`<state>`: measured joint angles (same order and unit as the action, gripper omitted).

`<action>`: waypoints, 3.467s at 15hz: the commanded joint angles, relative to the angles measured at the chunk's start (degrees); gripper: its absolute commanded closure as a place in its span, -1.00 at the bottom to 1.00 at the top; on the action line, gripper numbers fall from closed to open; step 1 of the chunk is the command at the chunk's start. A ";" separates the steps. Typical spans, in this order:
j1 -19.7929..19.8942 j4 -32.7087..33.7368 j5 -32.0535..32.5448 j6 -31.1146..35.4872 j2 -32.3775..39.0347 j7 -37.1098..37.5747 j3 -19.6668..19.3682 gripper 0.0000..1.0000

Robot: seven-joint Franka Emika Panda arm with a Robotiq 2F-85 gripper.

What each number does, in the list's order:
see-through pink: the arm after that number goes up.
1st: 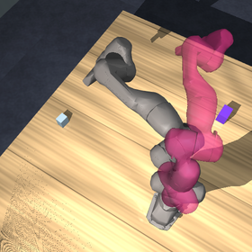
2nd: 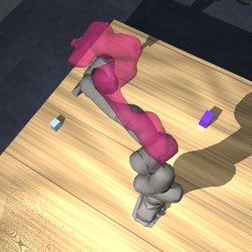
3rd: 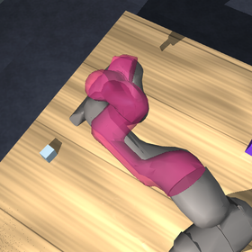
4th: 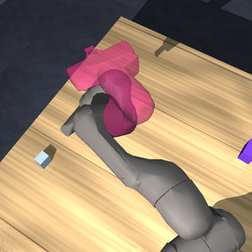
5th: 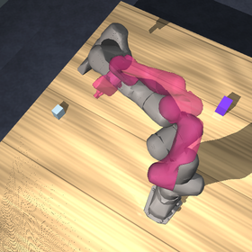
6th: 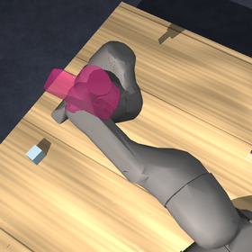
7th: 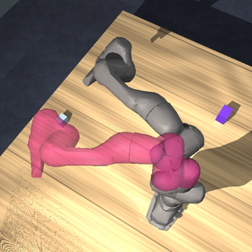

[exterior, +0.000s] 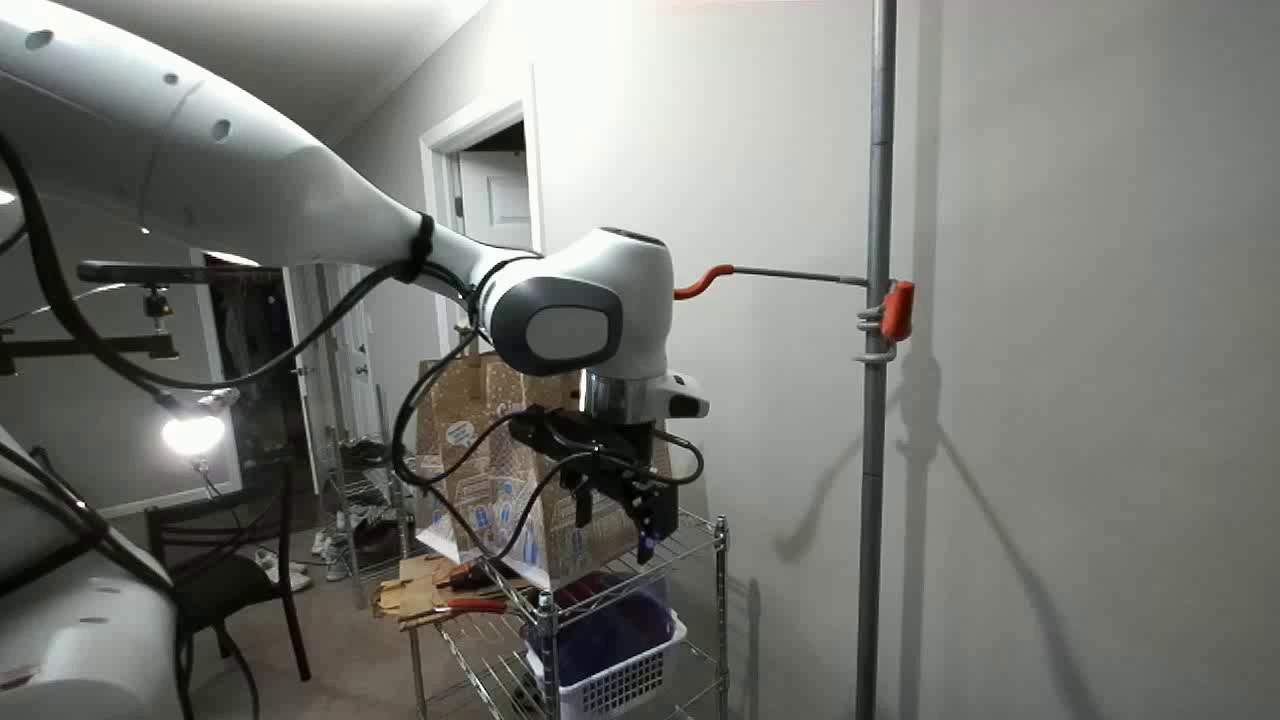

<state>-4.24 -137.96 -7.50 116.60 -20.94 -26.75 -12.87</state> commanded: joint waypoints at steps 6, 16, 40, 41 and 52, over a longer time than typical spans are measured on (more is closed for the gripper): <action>0.53 1.14 -0.52 -0.19 0.36 -0.77 2.54 -1.00; -8.44 17.66 3.12 -2.37 2.18 1.60 18.15 -1.00; -7.52 40.72 -8.02 3.26 17.89 2.58 19.95 -1.00; -7.63 41.27 -8.64 2.61 17.90 2.67 20.19 -1.00; -7.56 48.55 -16.54 -8.85 21.21 12.12 21.83 -1.00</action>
<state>-12.38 -91.71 -23.26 109.53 -1.42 -17.18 8.11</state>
